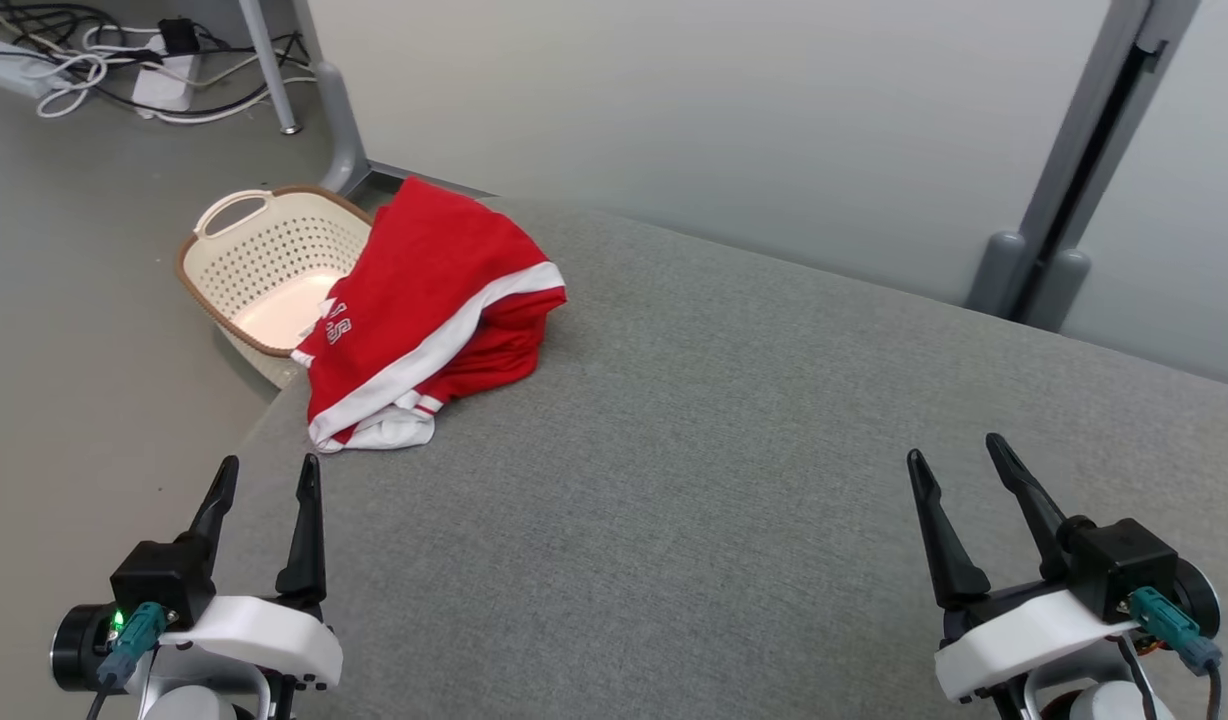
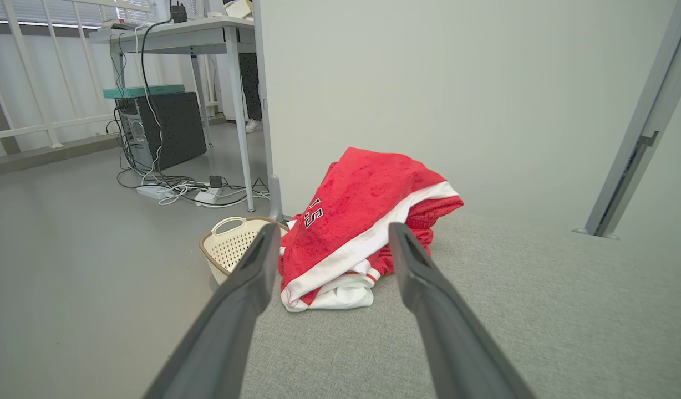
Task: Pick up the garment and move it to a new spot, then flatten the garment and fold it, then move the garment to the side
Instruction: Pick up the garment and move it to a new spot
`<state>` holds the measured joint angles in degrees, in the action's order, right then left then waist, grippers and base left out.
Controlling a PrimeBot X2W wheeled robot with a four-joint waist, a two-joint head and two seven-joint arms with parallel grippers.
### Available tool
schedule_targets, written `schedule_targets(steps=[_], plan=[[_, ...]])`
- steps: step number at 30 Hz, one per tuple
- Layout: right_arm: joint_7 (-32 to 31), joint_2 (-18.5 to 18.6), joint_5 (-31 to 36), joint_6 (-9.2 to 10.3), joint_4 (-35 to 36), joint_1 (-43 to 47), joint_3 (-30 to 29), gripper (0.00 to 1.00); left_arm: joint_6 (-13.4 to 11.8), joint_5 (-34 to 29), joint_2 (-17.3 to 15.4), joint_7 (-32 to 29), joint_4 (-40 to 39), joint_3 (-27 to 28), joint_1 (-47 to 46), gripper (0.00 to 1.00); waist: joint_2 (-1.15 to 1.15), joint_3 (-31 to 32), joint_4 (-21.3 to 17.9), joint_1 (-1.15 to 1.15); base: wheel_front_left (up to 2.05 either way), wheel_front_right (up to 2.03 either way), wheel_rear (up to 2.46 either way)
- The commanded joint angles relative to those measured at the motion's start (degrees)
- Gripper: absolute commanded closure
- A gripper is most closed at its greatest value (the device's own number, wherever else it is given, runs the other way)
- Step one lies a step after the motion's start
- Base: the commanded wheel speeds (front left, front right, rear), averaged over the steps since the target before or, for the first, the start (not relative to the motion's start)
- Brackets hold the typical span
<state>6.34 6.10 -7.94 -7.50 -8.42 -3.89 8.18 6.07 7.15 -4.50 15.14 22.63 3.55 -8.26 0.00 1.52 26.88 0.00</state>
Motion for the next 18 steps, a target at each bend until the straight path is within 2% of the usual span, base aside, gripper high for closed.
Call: schedule_targets(steps=[1, 18], plan=[[-0.2, 0.0, 0.0, 0.02, 0.3, -0.4, 0.0, 0.00, 0.4, 0.0, -0.2, 0.0, -0.2, 0.1, -0.6, 0.00, 0.00, -0.3, 1.2, 0.00, 0.00, 0.00, 0.00], [-0.9, 0.4, -0.1, 0.02, 1.0, -1.1, 0.2, 0.00, 0.6, 0.7, 0.6, 0.0, 1.0, -0.3, -3.0, 0.00, 0.00, -2.1, 1.9, 0.00, 0.00, 0.00, 0.00]])
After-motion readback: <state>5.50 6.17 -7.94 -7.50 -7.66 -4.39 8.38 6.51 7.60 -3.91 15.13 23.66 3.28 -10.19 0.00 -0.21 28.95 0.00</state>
